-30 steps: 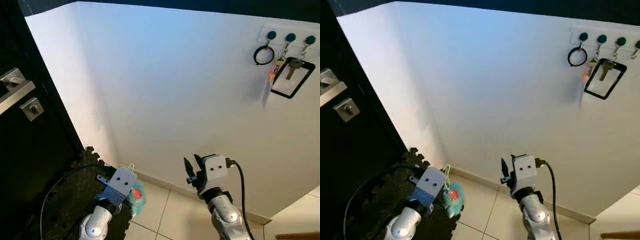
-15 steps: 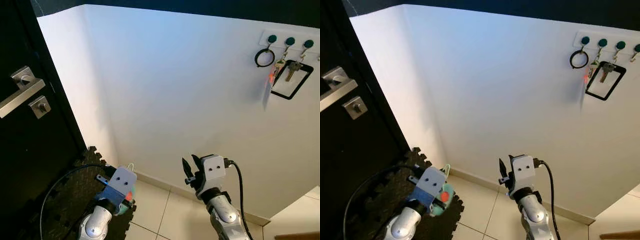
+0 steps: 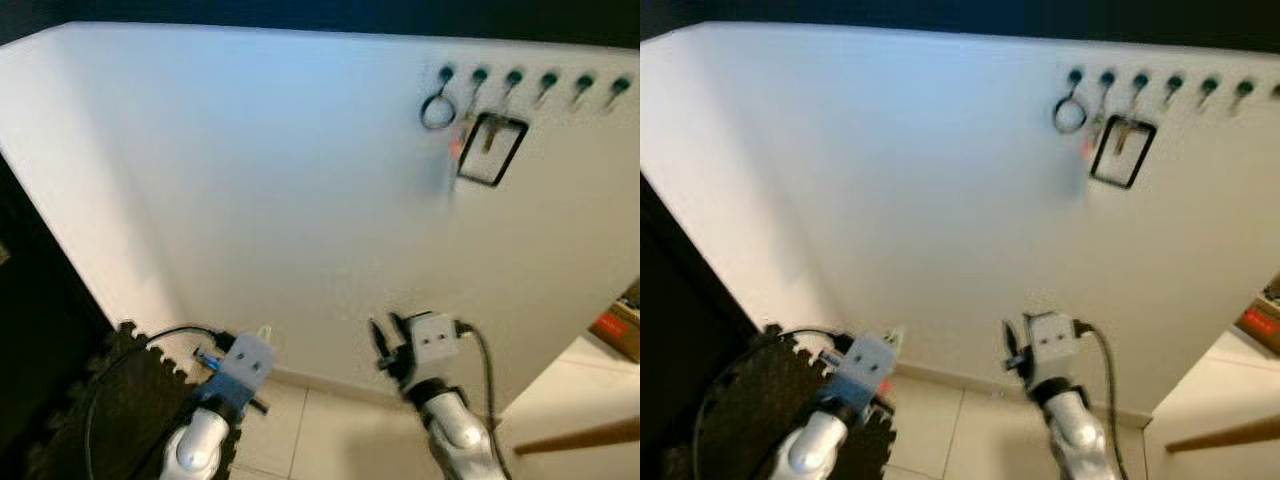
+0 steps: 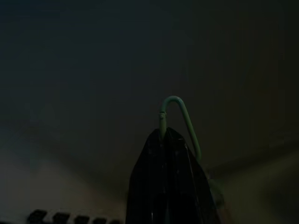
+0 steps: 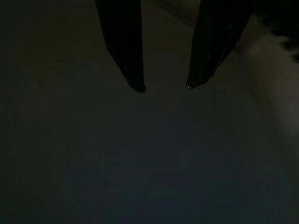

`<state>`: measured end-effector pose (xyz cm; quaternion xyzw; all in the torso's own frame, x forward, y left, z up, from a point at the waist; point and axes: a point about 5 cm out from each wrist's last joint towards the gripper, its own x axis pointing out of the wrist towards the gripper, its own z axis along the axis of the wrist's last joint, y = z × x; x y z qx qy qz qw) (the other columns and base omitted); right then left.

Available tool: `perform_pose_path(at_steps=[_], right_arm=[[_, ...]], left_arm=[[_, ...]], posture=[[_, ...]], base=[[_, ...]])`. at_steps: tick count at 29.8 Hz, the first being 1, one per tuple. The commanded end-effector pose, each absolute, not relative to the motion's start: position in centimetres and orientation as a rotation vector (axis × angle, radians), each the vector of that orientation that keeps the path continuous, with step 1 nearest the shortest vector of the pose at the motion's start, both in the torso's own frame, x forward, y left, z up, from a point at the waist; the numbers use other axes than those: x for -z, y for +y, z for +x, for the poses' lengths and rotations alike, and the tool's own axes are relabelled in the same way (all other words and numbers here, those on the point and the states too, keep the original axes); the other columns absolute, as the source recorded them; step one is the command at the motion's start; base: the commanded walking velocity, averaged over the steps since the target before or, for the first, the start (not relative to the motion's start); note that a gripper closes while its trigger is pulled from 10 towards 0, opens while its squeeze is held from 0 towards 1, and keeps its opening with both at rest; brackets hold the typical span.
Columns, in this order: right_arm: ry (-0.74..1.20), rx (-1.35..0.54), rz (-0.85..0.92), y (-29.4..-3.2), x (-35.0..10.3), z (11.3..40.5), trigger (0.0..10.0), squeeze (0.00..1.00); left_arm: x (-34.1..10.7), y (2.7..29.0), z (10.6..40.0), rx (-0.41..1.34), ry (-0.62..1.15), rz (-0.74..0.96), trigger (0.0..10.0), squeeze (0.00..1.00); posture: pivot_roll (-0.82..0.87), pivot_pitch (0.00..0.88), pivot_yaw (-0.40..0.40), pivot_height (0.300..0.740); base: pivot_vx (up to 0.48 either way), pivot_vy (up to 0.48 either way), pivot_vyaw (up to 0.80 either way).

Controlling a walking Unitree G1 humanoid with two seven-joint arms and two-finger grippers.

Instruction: Hang keys on a hook

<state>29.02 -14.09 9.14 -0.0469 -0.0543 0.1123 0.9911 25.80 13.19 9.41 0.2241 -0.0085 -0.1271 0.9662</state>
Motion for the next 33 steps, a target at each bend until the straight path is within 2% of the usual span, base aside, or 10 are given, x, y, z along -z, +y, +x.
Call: perform_pose_path(at_steps=[1,15,23,33], right_arm=[[-0.102,-0.248,-0.073,-13.2,-8.9,28.9,10.0,0.00],[-0.103,-0.249,-0.072,-13.1,-8.9,29.0,10.0,0.00],[-0.102,-0.250,-0.074,-13.2,-8.9,29.0,10.0,0.00],[-0.040,-0.257,-0.088,-13.5,-7.1,28.0,10.0,0.00]], left_arm=[[-8.6,13.8,25.6,0.245,0.022,0.464,10.0,0.00],[-8.6,13.8,25.6,0.242,0.020,0.464,10.0,0.00],[-9.1,13.6,25.1,0.270,-0.009,0.434,10.0,0.00],[-10.0,15.4,24.0,0.221,-0.029,0.454,10.0,0.00]], posture=[[0.09,0.163,0.017,0.740],[0.09,0.161,0.017,0.740],[0.09,0.161,0.017,0.740],[0.10,0.161,0.012,0.740]], base=[[0.349,-0.326,0.00],[0.346,-0.327,0.00],[0.000,0.000,0.00],[0.000,0.000,0.00]])
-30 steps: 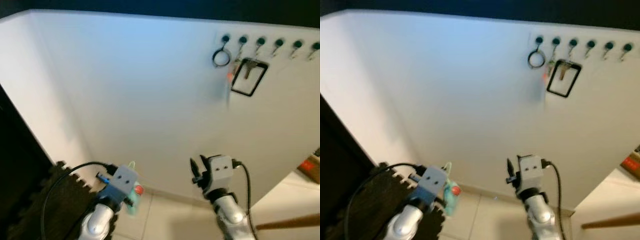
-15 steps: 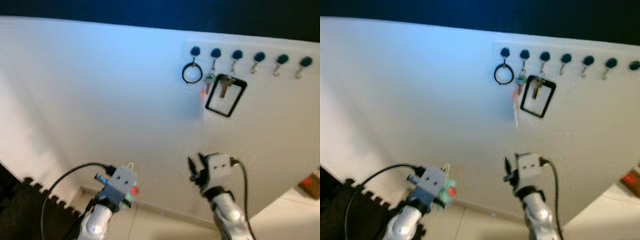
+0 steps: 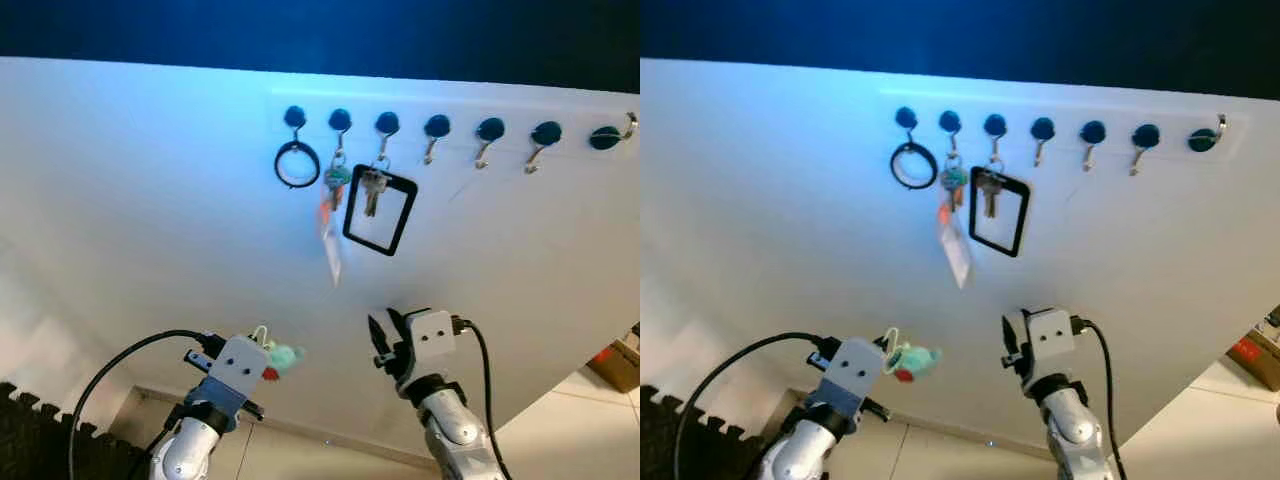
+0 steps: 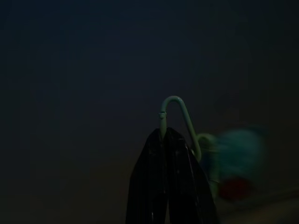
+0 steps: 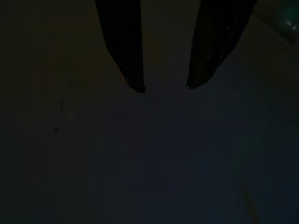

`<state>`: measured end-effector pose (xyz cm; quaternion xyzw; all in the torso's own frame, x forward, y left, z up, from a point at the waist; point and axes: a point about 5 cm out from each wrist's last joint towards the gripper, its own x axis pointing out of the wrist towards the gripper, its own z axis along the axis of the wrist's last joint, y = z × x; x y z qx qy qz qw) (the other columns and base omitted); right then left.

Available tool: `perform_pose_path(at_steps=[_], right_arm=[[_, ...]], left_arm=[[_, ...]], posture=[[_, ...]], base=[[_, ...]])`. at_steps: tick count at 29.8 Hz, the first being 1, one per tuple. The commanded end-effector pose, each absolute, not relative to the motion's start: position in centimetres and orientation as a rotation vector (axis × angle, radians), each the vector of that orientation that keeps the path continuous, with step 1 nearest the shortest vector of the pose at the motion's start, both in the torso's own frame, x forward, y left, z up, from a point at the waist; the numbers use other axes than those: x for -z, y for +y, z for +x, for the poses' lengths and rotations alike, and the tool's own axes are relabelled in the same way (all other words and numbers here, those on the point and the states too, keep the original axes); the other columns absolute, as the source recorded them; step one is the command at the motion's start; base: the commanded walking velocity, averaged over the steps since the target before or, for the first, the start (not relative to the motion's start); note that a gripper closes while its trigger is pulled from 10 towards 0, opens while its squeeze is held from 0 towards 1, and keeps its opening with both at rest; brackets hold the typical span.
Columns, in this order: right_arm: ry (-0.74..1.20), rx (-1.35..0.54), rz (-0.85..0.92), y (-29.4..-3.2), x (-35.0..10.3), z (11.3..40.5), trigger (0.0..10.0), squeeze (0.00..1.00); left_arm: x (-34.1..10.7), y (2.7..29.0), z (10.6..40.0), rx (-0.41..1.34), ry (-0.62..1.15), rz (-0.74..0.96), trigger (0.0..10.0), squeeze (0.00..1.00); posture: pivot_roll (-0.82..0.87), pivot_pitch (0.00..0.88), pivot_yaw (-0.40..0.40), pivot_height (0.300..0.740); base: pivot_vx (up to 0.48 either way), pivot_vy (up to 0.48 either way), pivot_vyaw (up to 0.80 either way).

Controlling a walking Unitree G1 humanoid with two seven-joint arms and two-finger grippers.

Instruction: Hang keys on a hook

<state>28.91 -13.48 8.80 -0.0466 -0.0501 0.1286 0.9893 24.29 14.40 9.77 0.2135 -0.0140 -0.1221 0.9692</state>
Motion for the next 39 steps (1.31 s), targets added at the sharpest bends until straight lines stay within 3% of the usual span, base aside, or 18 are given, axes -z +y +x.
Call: perform_pose_path(at_steps=[1,8,10,12,21,29,33,35,39], right_arm=[[-0.016,-0.260,-0.095,-13.5,-6.4,27.6,10.0,0.00],[0.107,-0.242,-0.129,-14.4,-3.0,24.9,10.0,0.00],[0.134,-0.171,-0.159,-15.6,-2.1,24.0,10.0,0.00],[0.134,-0.171,-0.159,-15.6,-2.1,24.0,10.0,0.00],[0.078,-0.107,-0.171,-17.0,-3.6,25.2,10.0,0.00],[0.072,-0.122,-0.180,-16.5,-3.4,25.8,10.0,0.00],[0.074,-0.124,-0.177,-16.4,-3.4,25.9,10.0,0.00],[0.075,-0.134,-0.178,-16.1,-3.4,26.0,10.0,0.00],[0.072,-0.134,-0.178,-16.1,-3.5,26.1,10.0,0.00]], left_arm=[[-10.3,15.7,24.0,0.202,-0.038,0.456,10.0,0.00],[-12.6,16.2,23.9,0.149,-0.122,0.486,10.0,0.00],[-15.1,16.0,24.6,0.097,-0.198,0.474,10.0,0.00],[-15.1,16.0,24.6,0.097,-0.198,0.474,10.0,0.00],[-23.3,15.0,26.5,0.029,-0.456,0.373,10.0,0.00],[-31.3,10.8,26.0,0.173,-0.716,0.268,10.0,0.00],[-32.9,9.7,25.8,0.201,-0.773,0.222,10.0,0.00],[-34.5,7.5,25.5,0.315,-0.829,0.175,10.0,0.00],[-34.4,6.0,25.5,0.402,-0.818,0.213,10.0,0.00]], posture=[[0.10,0.161,0.012,0.740],[0.10,0.160,0.003,0.740],[0.10,0.161,0.005,0.740],[0.10,0.161,0.005,0.740],[0.09,0.148,0.003,0.740],[0.10,0.147,-0.004,0.740],[0.10,0.149,-0.007,0.740],[0.10,0.151,-0.010,0.740],[0.09,0.151,-0.006,0.740]], base=[[0.000,0.000,0.00],[0.000,0.000,0.00],[0.000,0.000,0.00],[0.000,0.000,0.00],[0.000,0.000,0.00],[0.000,0.000,0.00],[0.000,0.000,0.00],[0.000,0.000,0.00],[0.000,0.000,0.00]])
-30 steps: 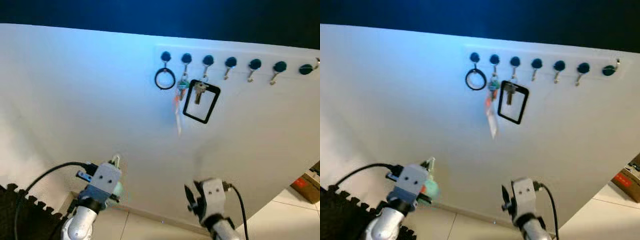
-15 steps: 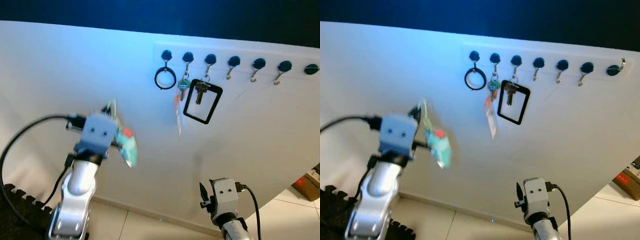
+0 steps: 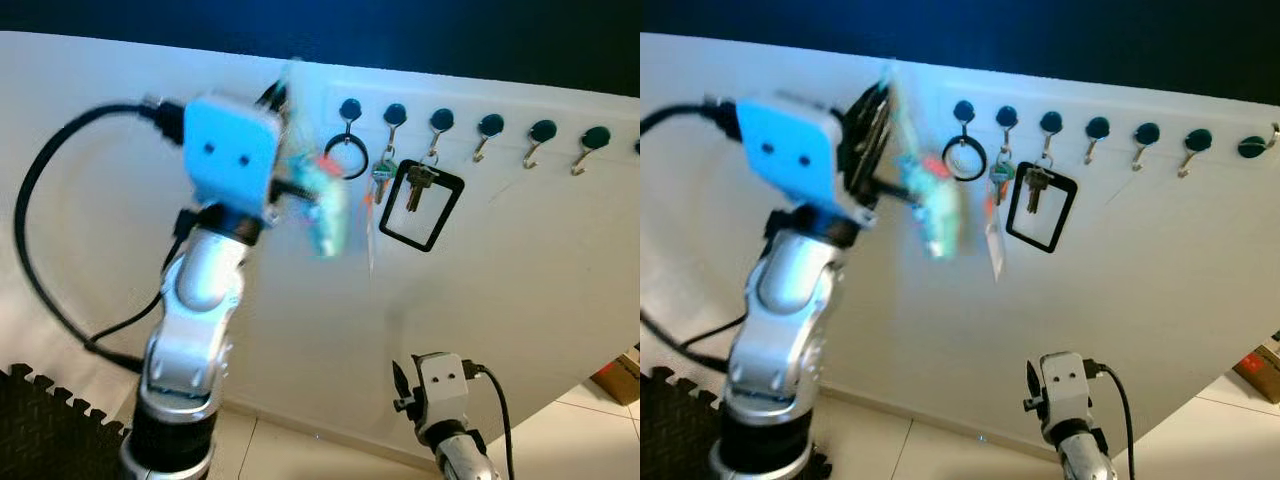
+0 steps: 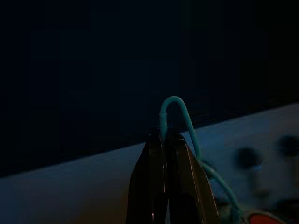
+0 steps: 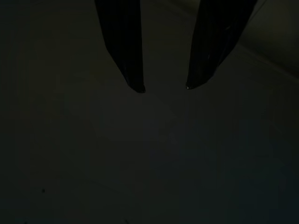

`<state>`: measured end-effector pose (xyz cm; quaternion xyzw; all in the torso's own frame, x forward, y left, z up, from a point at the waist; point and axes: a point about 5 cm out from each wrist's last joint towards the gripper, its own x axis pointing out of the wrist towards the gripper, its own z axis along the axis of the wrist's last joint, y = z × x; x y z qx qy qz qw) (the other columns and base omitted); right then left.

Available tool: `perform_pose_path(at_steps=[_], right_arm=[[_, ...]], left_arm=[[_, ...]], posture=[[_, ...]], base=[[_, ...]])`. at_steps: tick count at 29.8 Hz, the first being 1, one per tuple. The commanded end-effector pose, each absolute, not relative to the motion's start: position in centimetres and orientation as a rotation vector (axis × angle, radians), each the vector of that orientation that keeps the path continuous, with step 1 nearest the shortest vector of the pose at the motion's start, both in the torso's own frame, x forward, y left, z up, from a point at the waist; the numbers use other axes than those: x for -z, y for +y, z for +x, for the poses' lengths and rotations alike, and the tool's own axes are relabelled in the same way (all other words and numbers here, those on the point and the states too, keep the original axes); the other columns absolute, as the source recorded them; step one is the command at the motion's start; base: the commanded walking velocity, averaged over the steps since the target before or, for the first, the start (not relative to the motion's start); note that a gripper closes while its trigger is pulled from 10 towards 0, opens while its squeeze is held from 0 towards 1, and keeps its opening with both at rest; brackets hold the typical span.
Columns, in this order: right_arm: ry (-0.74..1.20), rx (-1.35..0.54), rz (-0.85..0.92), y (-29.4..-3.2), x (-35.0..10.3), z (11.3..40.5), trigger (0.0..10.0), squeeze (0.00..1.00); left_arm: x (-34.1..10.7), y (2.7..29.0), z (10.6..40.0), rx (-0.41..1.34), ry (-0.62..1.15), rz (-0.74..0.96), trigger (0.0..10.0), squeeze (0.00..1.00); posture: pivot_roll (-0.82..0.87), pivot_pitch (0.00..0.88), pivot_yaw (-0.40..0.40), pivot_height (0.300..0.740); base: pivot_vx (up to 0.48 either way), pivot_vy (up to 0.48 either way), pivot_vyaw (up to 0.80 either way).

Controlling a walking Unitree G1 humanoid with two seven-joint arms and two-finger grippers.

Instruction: Hang keys on a hook

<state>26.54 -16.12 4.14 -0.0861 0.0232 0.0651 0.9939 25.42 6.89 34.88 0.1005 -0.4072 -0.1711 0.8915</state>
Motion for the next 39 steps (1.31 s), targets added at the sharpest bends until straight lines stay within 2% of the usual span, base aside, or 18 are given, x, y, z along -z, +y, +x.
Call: perform_pose_path(at_steps=[1,2,5,15,23,27,30,31,32,33,35,39], right_arm=[[0.071,-0.133,-0.178,-16.1,-3.5,26.1,10.0,0.00],[0.067,-0.127,-0.177,-16.2,-3.6,26.1,10.0,0.00],[0.066,-0.118,-0.177,-16.4,-3.5,25.9,10.0,0.00],[0.069,-0.119,-0.175,-16.1,-3.3,25.9,10.0,0.00],[0.066,-0.119,-0.174,-16.1,-3.3,26.1,10.0,0.00],[0.067,-0.116,-0.175,-16.1,-3.3,26.0,10.0,0.00],[0.066,-0.105,-0.174,-16.3,-3.2,25.9,10.0,0.00],[0.060,-0.090,-0.173,-16.6,-3.3,25.8,10.0,0.00],[0.060,-0.090,-0.173,-16.6,-3.3,25.8,10.0,0.00],[0.044,-0.079,-0.170,-16.7,-3.6,25.7,10.0,0.00],[0.021,-0.071,-0.166,-16.7,-4.1,25.7,10.0,0.00],[-0.030,-0.077,-0.171,-16.6,-5.2,25.7,10.0,0.00]], left_arm=[[-34.3,5.6,25.5,0.427,-0.810,0.236,10.0,0.00],[-33.7,4.9,25.6,0.437,-0.802,0.319,10.0,0.00],[-33.0,4.7,25.8,0.435,-0.780,0.382,10.0,0.00],[-31.4,3.9,25.9,0.493,-0.699,0.519,10.0,0.00],[-30.8,3.3,26.4,0.484,-0.670,0.554,10.0,0.00],[-31.1,3.3,26.5,0.469,-0.681,0.516,10.0,0.00],[-31.5,4.0,26.3,0.485,-0.677,0.422,10.0,0.00],[-30.9,5.6,26.4,0.486,-0.627,0.348,10.0,0.00],[-30.9,5.6,26.4,0.486,-0.627,0.348,10.0,0.00],[-29.6,7.1,26.3,0.483,-0.573,0.360,10.0,0.00],[-28.2,8.1,26.0,0.497,-0.528,0.407,10.0,0.00],[-25.8,9.3,25.3,0.518,-0.450,0.461,10.0,0.00]], posture=[[0.09,0.153,0.000,0.740],[0.09,0.153,0.000,0.740],[0.08,0.157,0.007,0.740],[0.09,0.161,0.008,0.740],[0.09,0.161,0.010,0.740],[0.08,0.158,0.019,0.740],[0.08,0.159,0.022,0.740],[0.07,0.159,0.028,0.740],[0.07,0.159,0.028,0.740],[0.07,0.162,0.031,0.740],[0.07,0.162,0.031,0.740],[0.07,0.166,0.030,0.740]], base=[[0.000,0.000,0.00],[0.000,0.000,0.00],[0.000,0.000,0.00],[0.000,0.000,0.00],[0.000,0.000,0.00],[0.000,0.000,0.00],[0.000,0.000,0.00],[0.000,0.000,0.00],[0.000,0.000,0.00],[0.000,0.000,0.00],[0.000,0.000,0.00],[0.000,0.000,0.00]])
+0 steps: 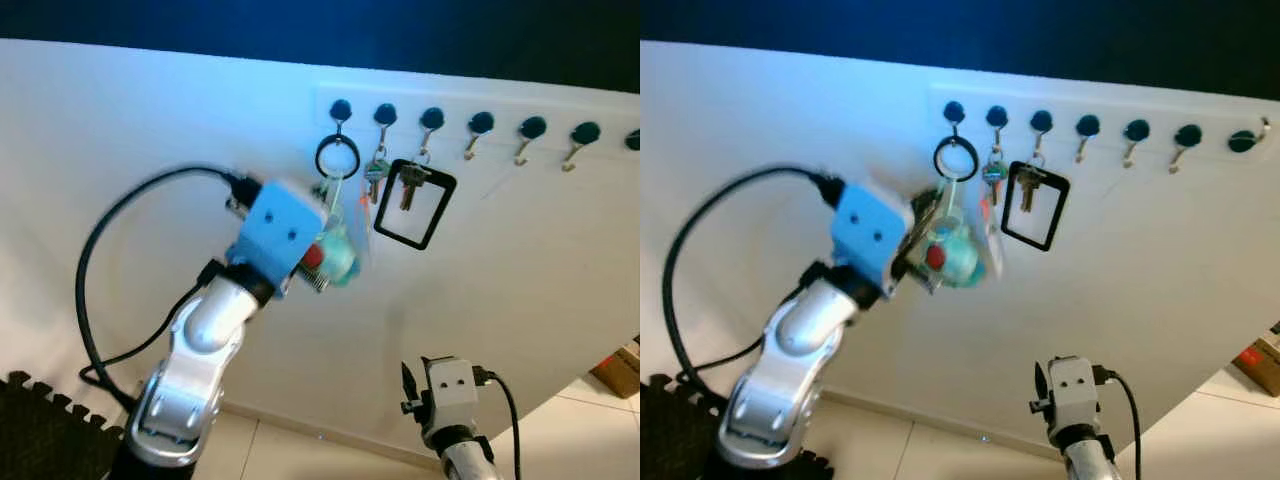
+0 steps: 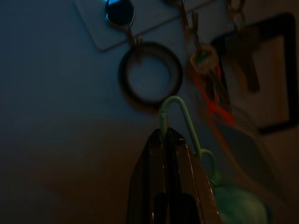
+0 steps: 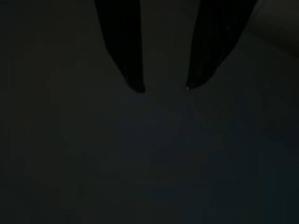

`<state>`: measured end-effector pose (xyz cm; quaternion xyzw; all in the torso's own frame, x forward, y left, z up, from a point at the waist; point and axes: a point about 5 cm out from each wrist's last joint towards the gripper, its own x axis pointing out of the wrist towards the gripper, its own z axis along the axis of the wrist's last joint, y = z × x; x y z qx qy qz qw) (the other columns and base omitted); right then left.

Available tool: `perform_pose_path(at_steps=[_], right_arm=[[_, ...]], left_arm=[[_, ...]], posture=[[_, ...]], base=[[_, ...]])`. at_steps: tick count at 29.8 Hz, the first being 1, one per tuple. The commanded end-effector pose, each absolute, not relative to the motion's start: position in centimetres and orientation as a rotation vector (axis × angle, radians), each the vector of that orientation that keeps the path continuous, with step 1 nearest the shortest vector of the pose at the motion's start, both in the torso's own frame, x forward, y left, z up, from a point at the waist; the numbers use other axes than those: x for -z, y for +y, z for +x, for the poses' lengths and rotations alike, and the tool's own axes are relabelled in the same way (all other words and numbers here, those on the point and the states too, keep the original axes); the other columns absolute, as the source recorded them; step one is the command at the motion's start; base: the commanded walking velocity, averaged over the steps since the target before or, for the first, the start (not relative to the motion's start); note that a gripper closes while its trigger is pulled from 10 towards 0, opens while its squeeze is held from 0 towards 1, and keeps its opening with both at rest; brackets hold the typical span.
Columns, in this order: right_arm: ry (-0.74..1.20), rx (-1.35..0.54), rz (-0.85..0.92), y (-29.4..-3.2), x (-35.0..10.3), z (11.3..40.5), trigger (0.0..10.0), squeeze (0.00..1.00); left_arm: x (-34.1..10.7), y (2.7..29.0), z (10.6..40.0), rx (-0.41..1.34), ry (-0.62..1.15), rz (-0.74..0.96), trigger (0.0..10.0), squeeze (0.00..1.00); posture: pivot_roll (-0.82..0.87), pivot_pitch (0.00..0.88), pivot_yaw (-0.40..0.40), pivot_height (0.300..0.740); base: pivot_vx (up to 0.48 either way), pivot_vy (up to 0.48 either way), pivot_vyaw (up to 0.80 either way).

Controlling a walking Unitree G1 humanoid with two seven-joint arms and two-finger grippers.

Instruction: Hang keys on a hook

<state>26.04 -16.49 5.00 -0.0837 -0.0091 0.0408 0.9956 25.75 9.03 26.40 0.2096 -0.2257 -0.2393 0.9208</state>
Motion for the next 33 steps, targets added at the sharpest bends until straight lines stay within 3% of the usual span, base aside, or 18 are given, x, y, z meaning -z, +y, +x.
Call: perform_pose_path(at_steps=[1,3,7,12,14,22,33], right_arm=[[-0.067,-0.095,-0.168,-16.4,-6.2,25.6,10.0,0.00],[-0.092,-0.107,-0.165,-16.3,-6.8,25.4,10.0,0.00],[-0.234,-0.360,-0.127,-13.1,-11.4,23.0,10.0,0.00],[-0.275,-0.460,-0.095,-11.8,-12.9,22.5,10.0,0.00],[-0.346,-0.561,-0.023,-10.1,-15.7,22.8,10.0,0.00],[-0.422,-0.617,0.036,-8.8,-19.1,22.8,10.0,0.00],[-0.410,-0.623,0.062,-8.2,-19.9,23.9,10.0,0.00]], left_arm=[[-24.5,9.9,24.8,0.520,-0.402,0.471,10.0,0.00],[-23.7,10.3,24.5,0.522,-0.370,0.475,10.0,0.00],[-22.4,11.0,23.9,0.498,-0.313,0.455,10.0,0.00],[-22.5,11.1,24.1,0.489,-0.316,0.451,10.0,0.00],[-22.7,11.3,24.7,0.462,-0.332,0.450,10.0,0.00],[-22.5,11.6,25.3,0.427,-0.334,0.436,10.0,0.00],[-22.9,11.2,25.1,0.434,-0.355,0.421,10.0,0.00]], posture=[[0.08,0.170,0.027,0.740],[0.08,0.170,0.027,0.740],[0.09,0.174,0.025,0.740],[0.08,0.173,0.025,0.740],[0.07,0.168,0.030,0.740],[0.07,0.163,0.030,0.740],[0.08,0.158,0.019,0.740]], base=[[0.000,0.000,0.00],[0.000,0.000,0.00],[0.000,0.000,0.00],[0.000,0.000,0.00],[0.000,0.000,0.00],[0.000,0.000,0.00],[0.000,0.000,0.00]])
